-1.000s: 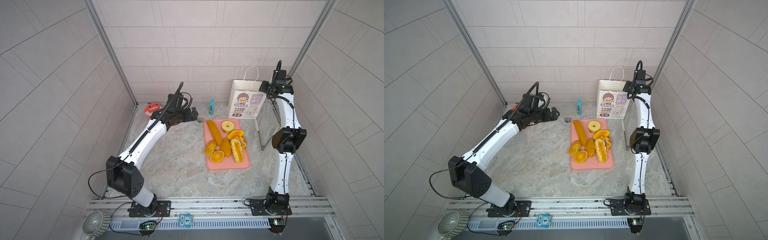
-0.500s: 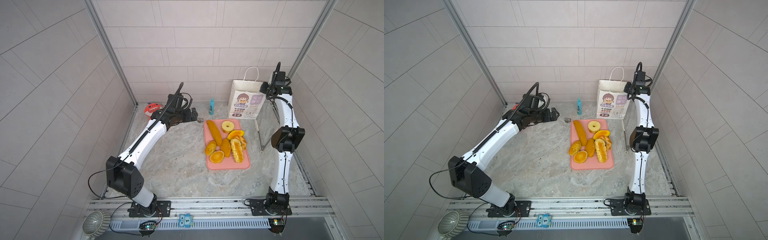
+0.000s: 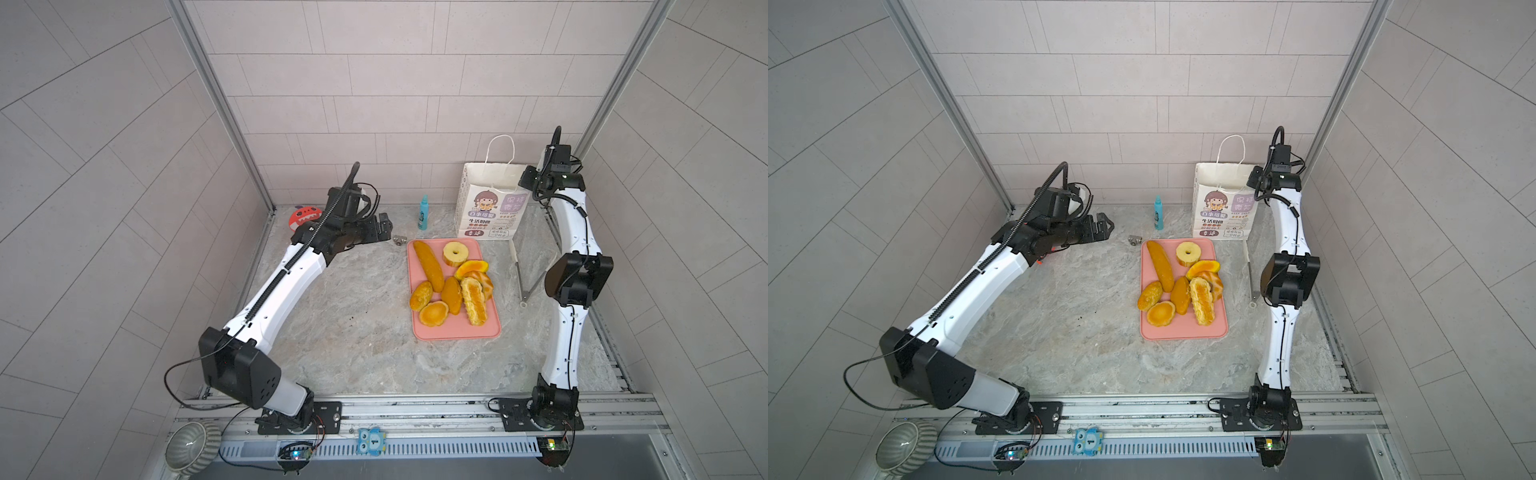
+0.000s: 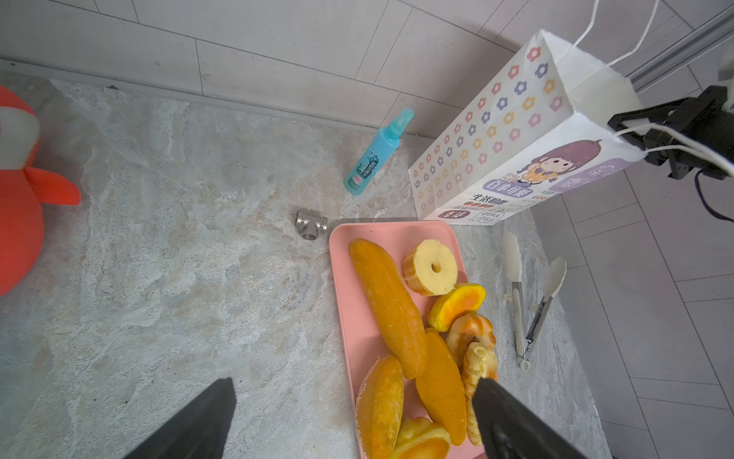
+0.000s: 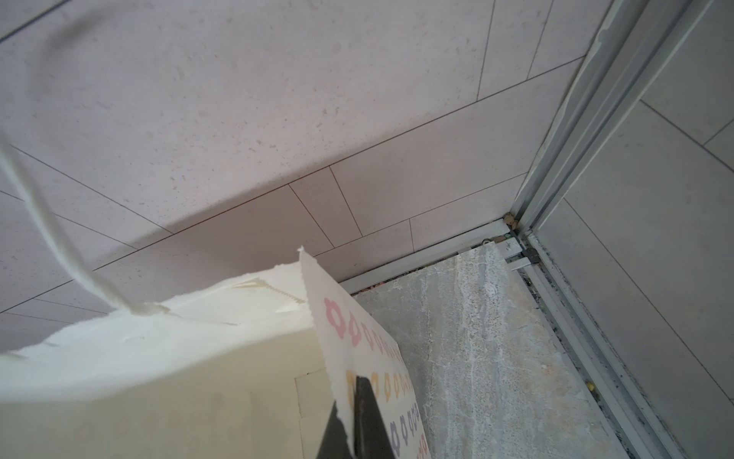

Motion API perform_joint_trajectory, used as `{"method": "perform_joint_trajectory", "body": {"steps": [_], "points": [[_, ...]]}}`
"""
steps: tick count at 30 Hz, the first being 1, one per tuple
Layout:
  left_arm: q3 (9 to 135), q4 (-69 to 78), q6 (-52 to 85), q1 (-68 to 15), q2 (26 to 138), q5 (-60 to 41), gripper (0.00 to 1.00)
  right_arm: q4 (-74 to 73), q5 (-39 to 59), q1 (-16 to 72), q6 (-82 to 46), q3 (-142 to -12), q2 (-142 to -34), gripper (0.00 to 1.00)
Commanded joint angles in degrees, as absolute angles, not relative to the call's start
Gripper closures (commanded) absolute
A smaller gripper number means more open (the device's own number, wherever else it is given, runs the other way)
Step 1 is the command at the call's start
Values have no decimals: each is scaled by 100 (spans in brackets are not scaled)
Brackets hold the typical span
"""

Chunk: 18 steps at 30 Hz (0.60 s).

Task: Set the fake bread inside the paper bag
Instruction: 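Grasp the white paper bag's top edge with the right gripper and lift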

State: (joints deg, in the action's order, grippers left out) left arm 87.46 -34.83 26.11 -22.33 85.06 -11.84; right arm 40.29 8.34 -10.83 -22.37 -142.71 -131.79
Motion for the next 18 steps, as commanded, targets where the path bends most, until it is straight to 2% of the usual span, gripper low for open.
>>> {"method": "perform_joint_trajectory", "body": {"steps": [1, 18], "points": [[8720, -3634, 2616, -2250, 8188, -1053, 0, 3721, 743, -1082, -2419, -13988, -12497, 100], [8294, -3744, 2664, -2250, 7323, -852, 0, 2195, 317, -698, -2712, -11637, -10152, 100]]}}
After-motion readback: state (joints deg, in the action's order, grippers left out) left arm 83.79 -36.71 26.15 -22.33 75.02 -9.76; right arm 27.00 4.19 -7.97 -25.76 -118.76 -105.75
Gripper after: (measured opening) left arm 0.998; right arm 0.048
